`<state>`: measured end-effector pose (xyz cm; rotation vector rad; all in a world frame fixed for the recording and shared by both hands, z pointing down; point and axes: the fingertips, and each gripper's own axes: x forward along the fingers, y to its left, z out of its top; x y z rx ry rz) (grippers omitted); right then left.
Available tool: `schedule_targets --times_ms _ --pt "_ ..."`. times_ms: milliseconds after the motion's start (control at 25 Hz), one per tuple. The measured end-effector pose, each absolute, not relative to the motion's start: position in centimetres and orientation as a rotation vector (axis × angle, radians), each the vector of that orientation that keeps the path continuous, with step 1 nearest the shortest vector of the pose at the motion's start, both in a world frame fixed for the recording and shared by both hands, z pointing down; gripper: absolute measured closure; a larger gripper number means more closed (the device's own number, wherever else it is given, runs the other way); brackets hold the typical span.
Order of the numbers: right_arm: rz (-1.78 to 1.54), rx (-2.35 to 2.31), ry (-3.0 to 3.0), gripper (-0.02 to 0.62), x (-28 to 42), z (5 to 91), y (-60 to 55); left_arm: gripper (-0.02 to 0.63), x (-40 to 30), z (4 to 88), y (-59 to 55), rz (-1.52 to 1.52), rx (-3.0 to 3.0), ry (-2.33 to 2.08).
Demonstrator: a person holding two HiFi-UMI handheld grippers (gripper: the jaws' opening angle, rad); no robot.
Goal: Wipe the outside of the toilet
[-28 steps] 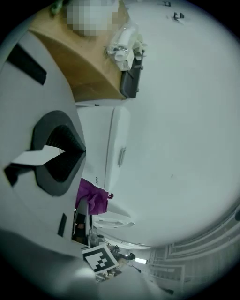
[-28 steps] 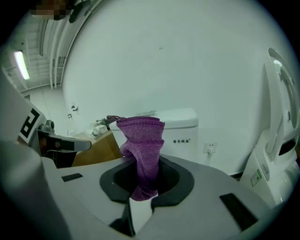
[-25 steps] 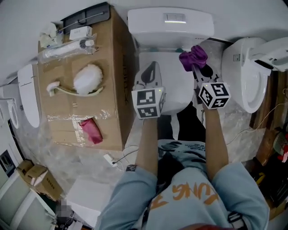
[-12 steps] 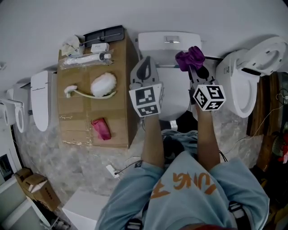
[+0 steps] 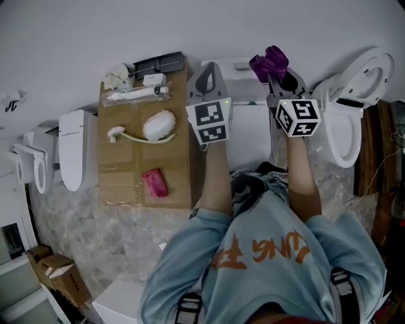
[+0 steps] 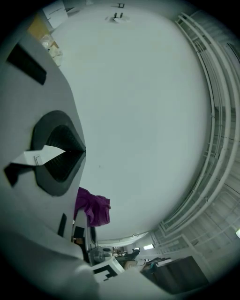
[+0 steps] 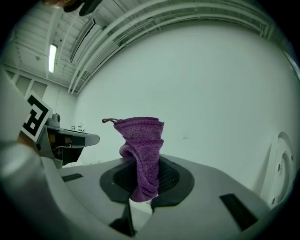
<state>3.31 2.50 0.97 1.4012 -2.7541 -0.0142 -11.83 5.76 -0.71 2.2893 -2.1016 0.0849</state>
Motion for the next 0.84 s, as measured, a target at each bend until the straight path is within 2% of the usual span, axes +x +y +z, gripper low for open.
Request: schedule_targets --times_ms 840 --pt "-0.080 1.414 -2.764 0.515 2.8 -1.6 -1.2 0.580 -12.1 -1.9 2.1 0.115 2.344 -2.094"
